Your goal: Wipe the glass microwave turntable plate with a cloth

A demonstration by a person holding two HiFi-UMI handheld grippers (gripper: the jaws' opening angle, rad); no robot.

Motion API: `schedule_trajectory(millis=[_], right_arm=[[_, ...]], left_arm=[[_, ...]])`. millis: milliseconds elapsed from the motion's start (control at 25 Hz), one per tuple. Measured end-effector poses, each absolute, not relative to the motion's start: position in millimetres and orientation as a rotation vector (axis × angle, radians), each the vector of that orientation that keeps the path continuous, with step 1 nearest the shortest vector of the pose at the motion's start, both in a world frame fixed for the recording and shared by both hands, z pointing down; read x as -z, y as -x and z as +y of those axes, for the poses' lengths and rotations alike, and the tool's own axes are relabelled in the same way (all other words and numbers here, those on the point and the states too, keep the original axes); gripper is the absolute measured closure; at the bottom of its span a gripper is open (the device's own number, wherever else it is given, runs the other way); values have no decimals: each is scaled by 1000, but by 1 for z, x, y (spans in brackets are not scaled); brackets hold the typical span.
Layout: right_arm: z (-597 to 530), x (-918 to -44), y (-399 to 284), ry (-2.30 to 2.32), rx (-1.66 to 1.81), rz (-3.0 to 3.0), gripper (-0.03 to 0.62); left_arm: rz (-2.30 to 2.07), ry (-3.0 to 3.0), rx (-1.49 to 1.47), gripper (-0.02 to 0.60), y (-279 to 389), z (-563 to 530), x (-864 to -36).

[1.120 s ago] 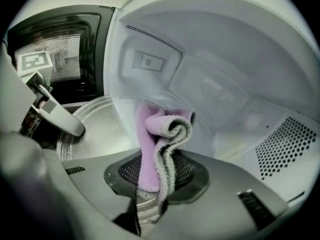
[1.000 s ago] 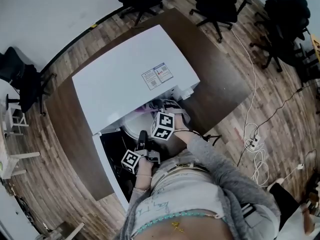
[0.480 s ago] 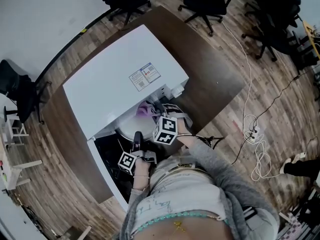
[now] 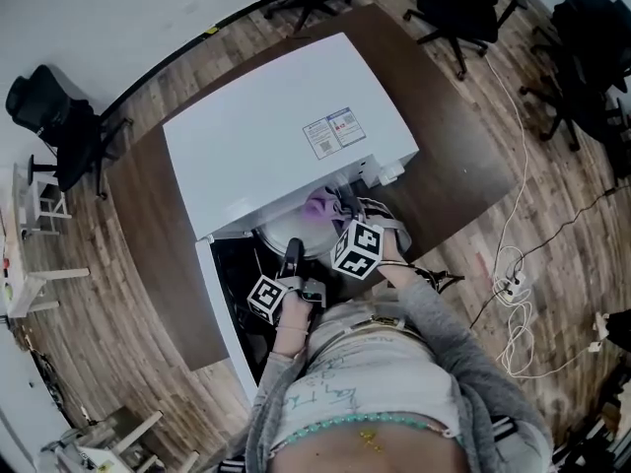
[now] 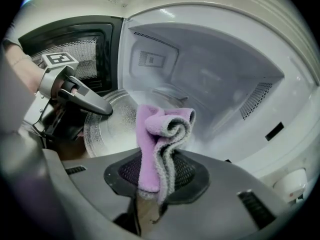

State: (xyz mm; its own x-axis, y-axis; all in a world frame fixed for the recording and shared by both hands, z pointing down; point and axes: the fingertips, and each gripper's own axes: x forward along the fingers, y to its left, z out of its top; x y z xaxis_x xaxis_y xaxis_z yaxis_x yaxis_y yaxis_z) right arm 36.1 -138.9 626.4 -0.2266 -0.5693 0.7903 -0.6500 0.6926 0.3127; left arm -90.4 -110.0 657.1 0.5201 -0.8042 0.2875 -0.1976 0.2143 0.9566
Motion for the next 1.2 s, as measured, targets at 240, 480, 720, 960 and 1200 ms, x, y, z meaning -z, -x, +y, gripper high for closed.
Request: schedule_trajectory(millis=[240,480,720,960,1200], right_arm=[[-139,-623,-31,-935,-81,-1921,480],[-140,-622,-30,-916,-90,-1945,480],[-136,-613,-30,-884,-88,-1974,480],[-132,-606,-36,-880,-83,-1975,480],[-134,-599,-37,-875,-53,-1980,480]], left_arm=[[-988,-1290,574,512,94,-115,-657],[-983,-1299,600,512,91,-121,-650],[-998,-1293,595,512,93,-121,-649],[-995,-1294,620,518,90,-131,-647],[-1010,-1286,630,520,95,-138,-644]])
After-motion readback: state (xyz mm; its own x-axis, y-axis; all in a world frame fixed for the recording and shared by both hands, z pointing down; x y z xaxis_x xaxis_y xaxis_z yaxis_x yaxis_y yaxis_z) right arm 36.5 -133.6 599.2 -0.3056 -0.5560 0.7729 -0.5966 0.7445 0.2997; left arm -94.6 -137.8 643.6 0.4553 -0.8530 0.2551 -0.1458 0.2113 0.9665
